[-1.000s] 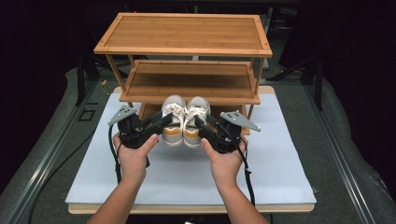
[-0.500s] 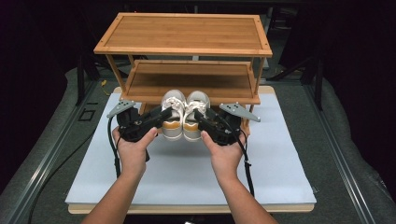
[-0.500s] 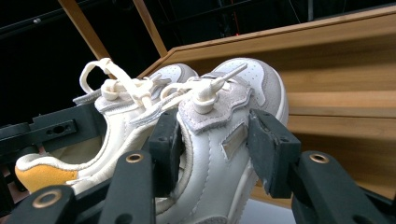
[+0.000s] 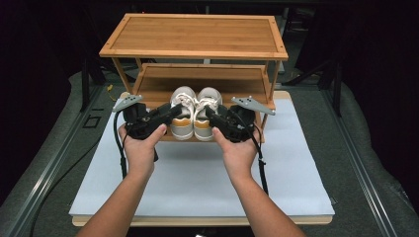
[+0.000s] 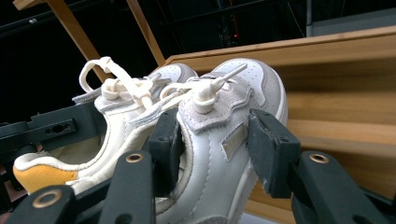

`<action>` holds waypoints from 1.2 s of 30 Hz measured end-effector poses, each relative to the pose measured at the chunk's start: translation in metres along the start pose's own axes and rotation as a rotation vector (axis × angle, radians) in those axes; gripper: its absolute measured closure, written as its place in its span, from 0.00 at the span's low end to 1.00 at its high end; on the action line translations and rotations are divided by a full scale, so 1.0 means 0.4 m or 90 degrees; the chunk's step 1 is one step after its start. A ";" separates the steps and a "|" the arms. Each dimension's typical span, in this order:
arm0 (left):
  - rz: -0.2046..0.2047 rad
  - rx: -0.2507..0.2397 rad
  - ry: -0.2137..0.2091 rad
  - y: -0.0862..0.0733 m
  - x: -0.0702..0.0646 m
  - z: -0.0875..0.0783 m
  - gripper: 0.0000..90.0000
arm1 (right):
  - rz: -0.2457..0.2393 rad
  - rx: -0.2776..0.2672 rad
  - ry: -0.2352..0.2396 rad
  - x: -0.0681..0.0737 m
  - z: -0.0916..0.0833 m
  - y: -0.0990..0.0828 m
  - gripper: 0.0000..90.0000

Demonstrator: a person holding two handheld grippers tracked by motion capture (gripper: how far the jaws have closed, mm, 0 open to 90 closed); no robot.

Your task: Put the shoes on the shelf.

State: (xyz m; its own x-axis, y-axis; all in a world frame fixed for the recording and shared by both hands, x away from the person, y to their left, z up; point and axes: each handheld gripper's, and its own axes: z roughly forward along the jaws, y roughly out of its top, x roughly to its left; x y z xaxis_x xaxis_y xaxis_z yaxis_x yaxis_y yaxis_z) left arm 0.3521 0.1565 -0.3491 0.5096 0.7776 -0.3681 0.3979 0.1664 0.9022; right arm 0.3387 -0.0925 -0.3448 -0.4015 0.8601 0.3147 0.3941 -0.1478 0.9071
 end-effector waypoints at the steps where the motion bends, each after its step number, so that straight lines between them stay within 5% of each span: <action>1: 0.001 0.002 0.001 0.004 0.001 0.004 0.60 | 0.001 0.001 -0.001 -0.002 0.003 0.004 0.62; 18: -0.023 0.006 -0.004 0.079 0.050 0.086 0.60 | 0.024 0.006 -0.009 -0.037 0.086 0.080 0.62; 26: -0.031 -0.004 -0.002 0.086 0.082 0.130 0.60 | 0.030 -0.005 -0.012 -0.060 0.134 0.095 0.62; 36: -0.043 0.014 -0.008 0.076 0.115 0.176 0.60 | 0.024 0.024 -0.024 -0.088 0.174 0.087 0.62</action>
State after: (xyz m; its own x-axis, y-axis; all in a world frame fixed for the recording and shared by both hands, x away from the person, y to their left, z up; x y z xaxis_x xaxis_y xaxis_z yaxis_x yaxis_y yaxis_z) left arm 0.4412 0.1546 -0.3543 0.4908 0.7576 -0.4303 0.4481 0.2041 0.8704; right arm 0.4241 -0.0938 -0.3437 -0.3543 0.8725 0.3364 0.4393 -0.1623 0.8836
